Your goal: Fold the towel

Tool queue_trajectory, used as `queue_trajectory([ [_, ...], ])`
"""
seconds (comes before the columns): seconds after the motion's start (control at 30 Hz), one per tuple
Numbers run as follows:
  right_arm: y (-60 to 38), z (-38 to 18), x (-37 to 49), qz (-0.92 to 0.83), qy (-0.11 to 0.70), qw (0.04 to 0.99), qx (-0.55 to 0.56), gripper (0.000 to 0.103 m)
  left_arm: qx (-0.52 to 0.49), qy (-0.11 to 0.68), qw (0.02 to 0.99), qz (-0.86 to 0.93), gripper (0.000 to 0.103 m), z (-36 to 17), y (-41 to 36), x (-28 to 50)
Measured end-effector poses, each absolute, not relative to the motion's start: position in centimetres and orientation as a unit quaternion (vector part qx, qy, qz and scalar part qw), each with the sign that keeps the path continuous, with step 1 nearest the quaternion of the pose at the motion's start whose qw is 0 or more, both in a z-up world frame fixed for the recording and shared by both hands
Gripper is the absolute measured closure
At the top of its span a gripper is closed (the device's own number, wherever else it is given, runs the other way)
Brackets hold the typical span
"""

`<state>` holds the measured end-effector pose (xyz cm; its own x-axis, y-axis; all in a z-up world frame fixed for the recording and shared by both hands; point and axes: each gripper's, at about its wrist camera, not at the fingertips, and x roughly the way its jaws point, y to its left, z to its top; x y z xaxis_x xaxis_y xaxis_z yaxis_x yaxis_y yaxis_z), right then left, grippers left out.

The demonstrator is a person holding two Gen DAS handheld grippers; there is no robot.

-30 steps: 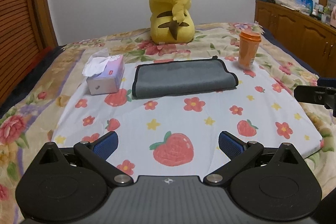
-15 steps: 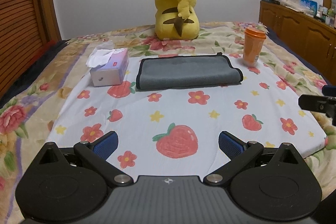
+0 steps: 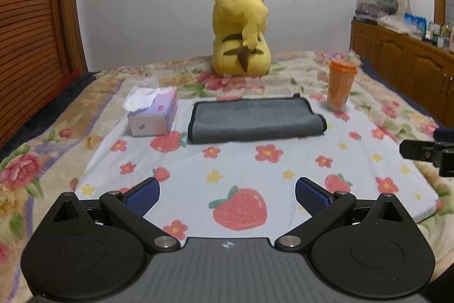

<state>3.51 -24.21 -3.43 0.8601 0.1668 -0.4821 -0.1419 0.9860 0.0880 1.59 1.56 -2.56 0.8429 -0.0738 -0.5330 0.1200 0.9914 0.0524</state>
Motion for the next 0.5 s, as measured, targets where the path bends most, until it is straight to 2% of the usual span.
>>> queue_trajectory([
  [0.5,-24.4,-3.1,2.9,0.068,0.229,0.971,0.021,0.000,0.058,0.228,0.971,-0.052,0.000,-1.6,1.1,-0.1],
])
